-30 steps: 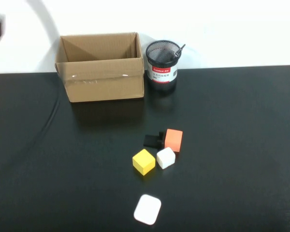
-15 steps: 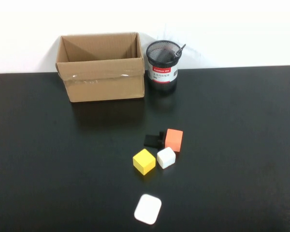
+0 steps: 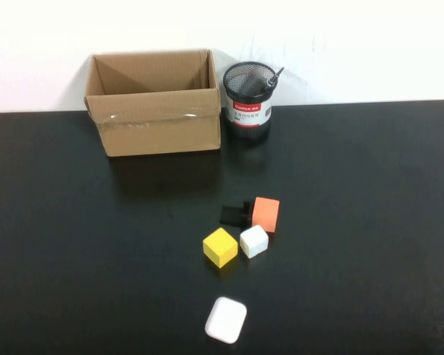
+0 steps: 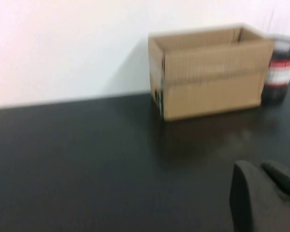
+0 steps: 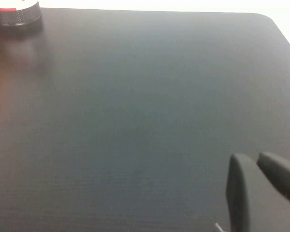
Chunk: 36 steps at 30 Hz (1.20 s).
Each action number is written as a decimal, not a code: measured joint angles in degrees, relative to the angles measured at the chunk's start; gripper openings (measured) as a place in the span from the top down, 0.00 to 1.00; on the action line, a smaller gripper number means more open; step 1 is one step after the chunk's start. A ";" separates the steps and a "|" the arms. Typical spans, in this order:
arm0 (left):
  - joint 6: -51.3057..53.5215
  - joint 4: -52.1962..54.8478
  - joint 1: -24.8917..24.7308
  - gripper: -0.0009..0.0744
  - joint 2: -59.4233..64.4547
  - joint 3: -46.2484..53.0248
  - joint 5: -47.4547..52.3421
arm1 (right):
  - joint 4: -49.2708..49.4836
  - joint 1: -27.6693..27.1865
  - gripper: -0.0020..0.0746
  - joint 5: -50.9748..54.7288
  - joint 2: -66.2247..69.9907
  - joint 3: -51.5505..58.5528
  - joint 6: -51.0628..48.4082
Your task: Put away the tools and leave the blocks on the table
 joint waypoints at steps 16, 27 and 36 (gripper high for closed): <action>0.67 -2.30 6.47 0.99 0.00 6.68 -7.07 | 0.00 0.00 0.98 0.00 0.00 0.00 0.00; 8.99 -11.46 10.87 0.99 0.00 17.23 -17.64 | 0.00 0.00 0.98 0.00 0.00 0.00 0.00; 8.99 -11.95 10.87 0.99 0.00 17.44 -12.59 | 0.00 0.00 0.98 0.00 0.00 0.00 0.00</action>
